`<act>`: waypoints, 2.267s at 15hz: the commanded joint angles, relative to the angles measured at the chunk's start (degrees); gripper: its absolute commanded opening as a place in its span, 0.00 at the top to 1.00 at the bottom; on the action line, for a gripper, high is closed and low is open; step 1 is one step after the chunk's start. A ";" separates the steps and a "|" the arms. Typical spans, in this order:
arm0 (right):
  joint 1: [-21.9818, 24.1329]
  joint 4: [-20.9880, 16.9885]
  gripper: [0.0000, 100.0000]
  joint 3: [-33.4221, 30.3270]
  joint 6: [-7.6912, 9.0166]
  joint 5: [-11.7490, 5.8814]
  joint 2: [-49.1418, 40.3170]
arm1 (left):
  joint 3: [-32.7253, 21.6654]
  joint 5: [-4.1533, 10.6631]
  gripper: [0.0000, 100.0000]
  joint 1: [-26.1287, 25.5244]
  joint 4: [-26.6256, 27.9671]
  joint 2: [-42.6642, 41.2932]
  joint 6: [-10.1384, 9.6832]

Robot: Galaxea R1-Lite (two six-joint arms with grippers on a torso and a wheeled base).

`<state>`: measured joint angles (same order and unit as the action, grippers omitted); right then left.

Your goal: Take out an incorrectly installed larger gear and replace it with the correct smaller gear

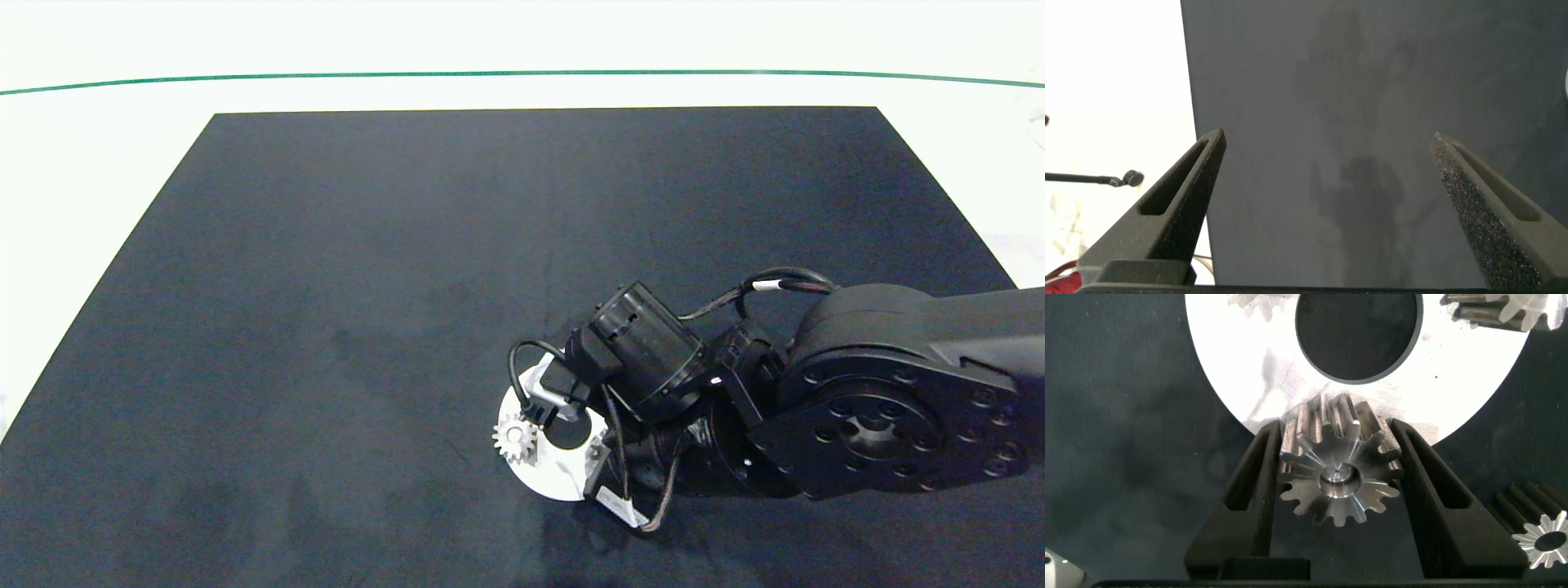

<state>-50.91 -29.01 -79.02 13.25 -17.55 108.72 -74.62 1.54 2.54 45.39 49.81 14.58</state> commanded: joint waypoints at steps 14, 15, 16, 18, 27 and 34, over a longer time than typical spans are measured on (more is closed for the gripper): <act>-2.00 -2.19 0.72 5.10 0.37 -0.64 -13.71 | 0.00 0.13 0.00 0.01 0.14 -0.24 0.10; -2.00 -2.10 0.72 7.48 0.37 -0.99 -15.11 | 0.00 0.13 0.00 0.01 0.14 -0.24 0.10; -2.00 -2.10 0.72 9.85 0.11 -1.08 -16.25 | 0.00 0.13 0.00 0.01 0.14 -0.24 0.10; -1.91 -1.84 0.72 13.89 -1.21 -0.81 -17.75 | 0.00 0.05 0.00 0.01 0.14 -0.24 0.10; -2.00 10.21 0.72 25.58 -3.32 -0.81 -13.97 | 0.00 0.13 0.00 0.01 -0.03 -0.50 0.10; -2.00 10.21 0.00 25.58 -3.41 -0.73 -15.11 | 0.00 0.05 0.00 0.01 -0.03 -0.77 0.10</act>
<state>-52.89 -18.65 -53.42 9.78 -18.15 93.97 -74.62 1.60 2.52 45.09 49.12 14.60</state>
